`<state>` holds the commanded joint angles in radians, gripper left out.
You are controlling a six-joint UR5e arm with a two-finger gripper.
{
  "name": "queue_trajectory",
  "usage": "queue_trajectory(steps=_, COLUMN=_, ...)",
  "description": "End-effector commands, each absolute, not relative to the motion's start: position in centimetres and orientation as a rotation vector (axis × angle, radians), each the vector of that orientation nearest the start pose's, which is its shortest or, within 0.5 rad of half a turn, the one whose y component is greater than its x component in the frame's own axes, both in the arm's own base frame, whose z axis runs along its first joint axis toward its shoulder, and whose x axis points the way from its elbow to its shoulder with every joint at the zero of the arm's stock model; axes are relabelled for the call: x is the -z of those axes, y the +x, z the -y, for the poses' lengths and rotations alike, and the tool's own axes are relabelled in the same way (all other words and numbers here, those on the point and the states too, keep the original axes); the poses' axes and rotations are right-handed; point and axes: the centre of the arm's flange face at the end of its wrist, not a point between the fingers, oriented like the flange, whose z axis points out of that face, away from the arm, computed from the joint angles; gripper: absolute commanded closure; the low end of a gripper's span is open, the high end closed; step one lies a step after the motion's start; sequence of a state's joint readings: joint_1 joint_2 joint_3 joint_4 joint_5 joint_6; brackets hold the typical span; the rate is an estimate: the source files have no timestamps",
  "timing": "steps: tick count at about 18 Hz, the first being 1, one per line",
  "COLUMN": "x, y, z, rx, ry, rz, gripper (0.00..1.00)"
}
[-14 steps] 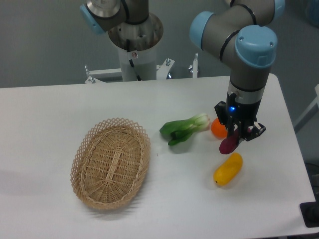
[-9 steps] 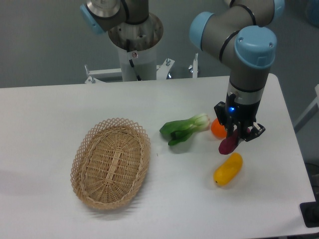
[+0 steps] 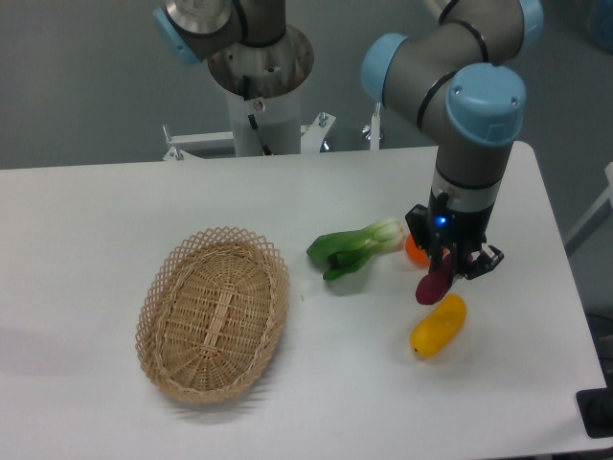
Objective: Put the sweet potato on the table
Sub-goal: 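Lift the purple sweet potato in the gripper off the table, then carry the sweet potato toward the open table beside the basket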
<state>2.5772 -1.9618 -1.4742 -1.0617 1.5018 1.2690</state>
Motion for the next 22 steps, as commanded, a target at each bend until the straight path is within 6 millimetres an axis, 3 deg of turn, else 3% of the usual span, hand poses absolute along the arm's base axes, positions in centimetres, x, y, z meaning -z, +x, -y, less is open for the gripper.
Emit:
queue_trajectory(steps=3, x=-35.8, y=-47.1, z=-48.8, rx=-0.28, ry=-2.934, rz=-0.34, gripper=0.83)
queue_trajectory(steps=7, x=-32.7, y=-45.8, z=-52.5, rx=-0.312, ry=-2.906, rz=-0.205, gripper=0.83)
queue_trajectory(steps=12, x=-28.9, y=-44.4, z=-55.3, rx=-0.256, ry=-2.901, rz=0.004, gripper=0.82)
queue_trajectory(steps=16, x=-25.0, y=-41.2, z=-57.8, rx=-0.182, ry=-2.942, rz=-0.023, gripper=0.81)
queue_trajectory(steps=22, x=-21.9, y=-38.2, z=-59.7, rx=-0.149, ry=-2.96, rz=-0.078, gripper=0.81)
